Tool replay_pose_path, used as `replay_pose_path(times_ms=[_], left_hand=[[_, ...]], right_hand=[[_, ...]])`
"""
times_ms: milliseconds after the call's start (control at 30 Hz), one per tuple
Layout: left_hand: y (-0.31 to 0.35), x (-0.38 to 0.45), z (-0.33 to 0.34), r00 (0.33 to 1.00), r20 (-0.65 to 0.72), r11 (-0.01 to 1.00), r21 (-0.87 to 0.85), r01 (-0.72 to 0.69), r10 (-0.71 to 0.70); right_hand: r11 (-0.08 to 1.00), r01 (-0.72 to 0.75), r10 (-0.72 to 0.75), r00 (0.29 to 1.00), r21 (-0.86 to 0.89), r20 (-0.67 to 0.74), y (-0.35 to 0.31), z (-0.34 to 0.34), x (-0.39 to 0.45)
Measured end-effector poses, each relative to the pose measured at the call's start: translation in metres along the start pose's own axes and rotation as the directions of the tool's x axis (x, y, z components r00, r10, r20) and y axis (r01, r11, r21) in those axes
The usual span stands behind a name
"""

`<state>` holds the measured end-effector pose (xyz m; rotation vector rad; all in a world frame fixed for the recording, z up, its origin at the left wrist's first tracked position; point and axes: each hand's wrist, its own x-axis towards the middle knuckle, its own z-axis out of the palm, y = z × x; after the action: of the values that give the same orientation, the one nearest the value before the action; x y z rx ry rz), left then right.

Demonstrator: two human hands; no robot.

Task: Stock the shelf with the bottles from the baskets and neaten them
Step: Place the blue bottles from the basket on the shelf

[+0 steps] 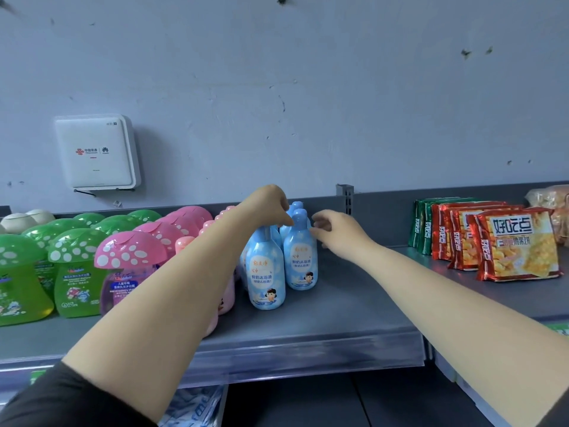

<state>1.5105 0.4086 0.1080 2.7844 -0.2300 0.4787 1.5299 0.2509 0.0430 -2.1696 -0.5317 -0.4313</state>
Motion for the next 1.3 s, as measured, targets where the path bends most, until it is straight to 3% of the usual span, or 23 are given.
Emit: replay_pose_path(times_ms=[100,267,400,533,667,933,1100,1300], left_hand=[[0.007,-0.009,-0.01,0.989,-0.146,0.997,-0.065,-0.039,0.029],[0.044,-0.035,-0.006,0.937,-0.314,0.986,-0.008,-0.165,0.154],[0.093,-0.048,0.023,0.887,-0.268,0.925,0.163,-0.344,0.377],[0.143,-0.054,0.064,0.808,-0.169,0.814,0.277,-0.511,0.565],[0.196,-0.066,0.105,0.737,-0.043,0.725,0.229,-0.65,0.674],[0.296,-0.12,0.182,0.486,0.068,0.48,0.092,-0.873,0.871],[0.341,-0.166,0.237,0.333,0.119,0.338,-0.022,-0.941,0.935],[0.37,-0.237,0.307,0.163,0.277,0.213,-0.163,-0.963,0.947]], right_hand=[[0.995,0.065,-0.075,0.988,-0.076,-0.138,-0.006,-0.018,-0.009],[0.852,0.155,-0.283,0.94,-0.499,-0.19,-0.01,-0.067,-0.043],[0.624,0.051,-0.26,0.954,-0.78,-0.146,-0.001,-0.11,-0.077],[0.439,-0.072,-0.128,0.982,-0.896,-0.142,0.015,-0.148,-0.126],[0.323,-0.163,0.041,0.987,-0.932,-0.158,0.033,-0.179,-0.187],[0.156,-0.335,0.298,0.913,-0.929,-0.279,0.062,-0.208,-0.307],[0.128,-0.498,0.443,0.802,-0.857,-0.4,0.088,-0.207,-0.381],[0.136,-0.689,0.606,0.626,-0.711,-0.491,0.123,-0.182,-0.474]])
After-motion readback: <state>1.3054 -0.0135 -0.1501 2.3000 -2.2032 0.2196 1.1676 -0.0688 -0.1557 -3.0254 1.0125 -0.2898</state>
